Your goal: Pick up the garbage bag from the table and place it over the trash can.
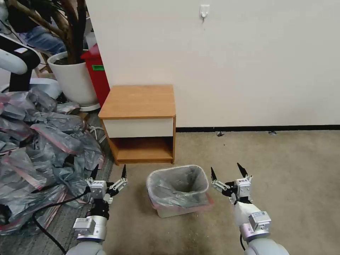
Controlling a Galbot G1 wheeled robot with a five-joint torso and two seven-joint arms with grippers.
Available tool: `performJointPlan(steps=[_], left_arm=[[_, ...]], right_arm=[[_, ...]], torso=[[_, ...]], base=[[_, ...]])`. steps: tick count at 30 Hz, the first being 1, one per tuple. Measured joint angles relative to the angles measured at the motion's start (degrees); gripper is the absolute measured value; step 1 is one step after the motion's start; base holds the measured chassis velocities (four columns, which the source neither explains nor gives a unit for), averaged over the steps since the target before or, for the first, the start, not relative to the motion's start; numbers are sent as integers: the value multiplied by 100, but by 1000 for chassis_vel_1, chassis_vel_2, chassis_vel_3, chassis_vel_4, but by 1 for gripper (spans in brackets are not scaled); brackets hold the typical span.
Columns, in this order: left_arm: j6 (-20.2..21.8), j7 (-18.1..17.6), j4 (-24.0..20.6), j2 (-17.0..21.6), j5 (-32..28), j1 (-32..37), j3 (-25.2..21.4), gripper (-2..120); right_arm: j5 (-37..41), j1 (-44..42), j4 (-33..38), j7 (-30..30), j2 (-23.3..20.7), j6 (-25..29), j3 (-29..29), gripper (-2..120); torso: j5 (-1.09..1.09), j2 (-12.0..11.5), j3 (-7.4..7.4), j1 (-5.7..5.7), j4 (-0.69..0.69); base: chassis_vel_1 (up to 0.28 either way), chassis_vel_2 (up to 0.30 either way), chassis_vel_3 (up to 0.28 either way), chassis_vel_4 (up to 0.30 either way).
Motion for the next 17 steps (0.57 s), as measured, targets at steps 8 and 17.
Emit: performJointPlan(steps=[8, 17], left_arm=[[10, -3, 0, 11, -23, -10, 10, 100], [26, -16, -1, 17, -40, -15, 16, 100]], right_arm=[[4, 3, 11, 11, -2, 0, 1, 100], [5, 5, 20, 17, -3, 0, 1, 100]], torso=[[0, 0, 0, 0, 0], [0, 0, 0, 0, 0]], base=[[0, 0, 0, 0], [0, 0, 0, 0]])
